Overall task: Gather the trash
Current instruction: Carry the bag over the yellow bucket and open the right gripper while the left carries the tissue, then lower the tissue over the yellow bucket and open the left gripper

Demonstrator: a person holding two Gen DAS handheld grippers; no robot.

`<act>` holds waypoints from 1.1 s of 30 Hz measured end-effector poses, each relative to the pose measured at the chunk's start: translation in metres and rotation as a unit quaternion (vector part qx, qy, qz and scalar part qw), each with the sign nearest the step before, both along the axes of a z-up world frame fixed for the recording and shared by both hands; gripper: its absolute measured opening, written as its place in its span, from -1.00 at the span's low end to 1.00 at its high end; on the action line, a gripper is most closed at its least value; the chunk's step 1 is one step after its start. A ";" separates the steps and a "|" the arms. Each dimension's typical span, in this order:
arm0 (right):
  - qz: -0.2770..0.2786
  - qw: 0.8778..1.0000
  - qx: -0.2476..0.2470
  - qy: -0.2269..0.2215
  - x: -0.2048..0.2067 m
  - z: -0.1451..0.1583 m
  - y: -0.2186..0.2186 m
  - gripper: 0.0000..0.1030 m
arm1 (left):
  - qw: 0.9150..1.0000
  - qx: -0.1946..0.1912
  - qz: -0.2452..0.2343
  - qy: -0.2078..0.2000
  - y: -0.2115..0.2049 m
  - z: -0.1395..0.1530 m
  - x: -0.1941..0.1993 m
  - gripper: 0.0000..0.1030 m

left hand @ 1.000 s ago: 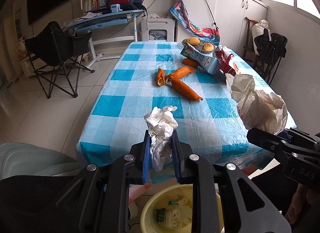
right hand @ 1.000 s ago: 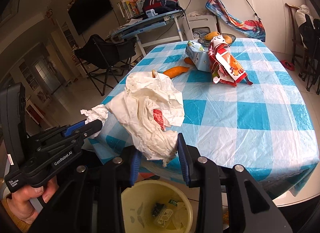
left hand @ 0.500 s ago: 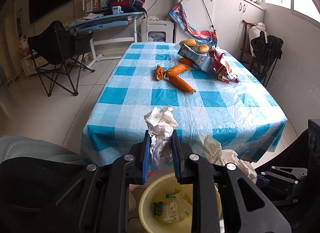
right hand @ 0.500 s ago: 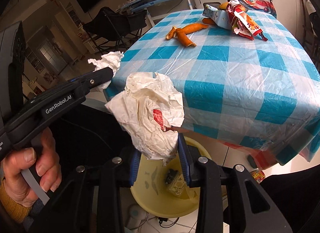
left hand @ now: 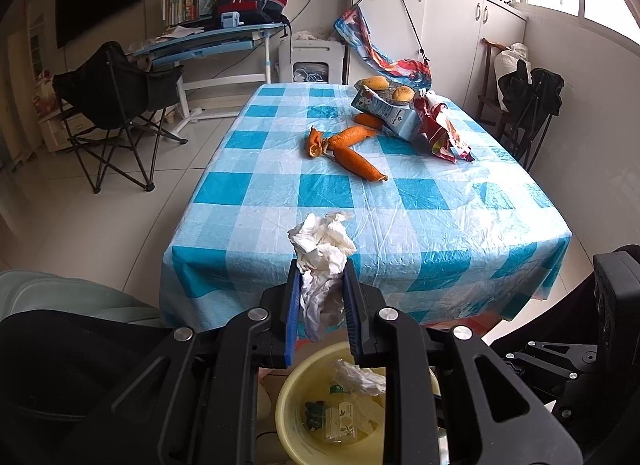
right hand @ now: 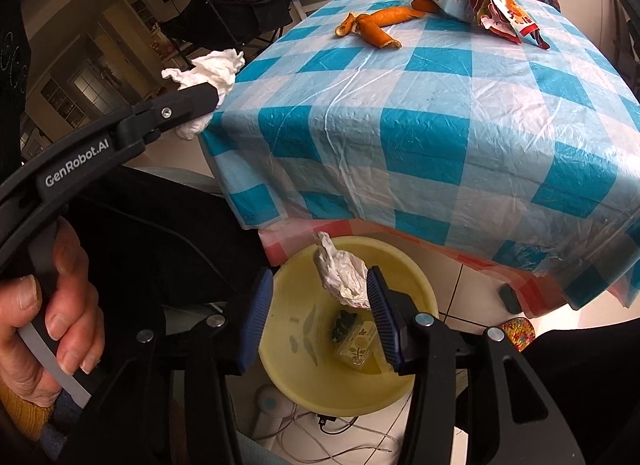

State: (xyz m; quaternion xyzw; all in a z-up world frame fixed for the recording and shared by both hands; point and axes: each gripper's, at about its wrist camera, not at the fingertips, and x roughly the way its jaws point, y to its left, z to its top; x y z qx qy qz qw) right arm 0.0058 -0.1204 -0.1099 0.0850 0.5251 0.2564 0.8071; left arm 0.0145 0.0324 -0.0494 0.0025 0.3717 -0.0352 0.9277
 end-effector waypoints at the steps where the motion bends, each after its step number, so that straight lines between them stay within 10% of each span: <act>1: -0.003 1.000 0.000 -0.001 0.000 0.000 -0.001 0.03 | 1.000 0.001 -0.001 0.001 -0.001 0.000 0.000 -0.62; 25: -0.114 0.989 0.028 -0.086 0.001 0.034 -0.047 0.24 | 0.991 0.016 -0.103 0.088 -0.041 -0.032 0.001 -0.62; 33: -0.149 0.984 0.035 -0.094 0.004 0.037 -0.062 0.31 | 0.986 0.030 -0.135 0.093 -0.057 -0.036 -0.007 -0.03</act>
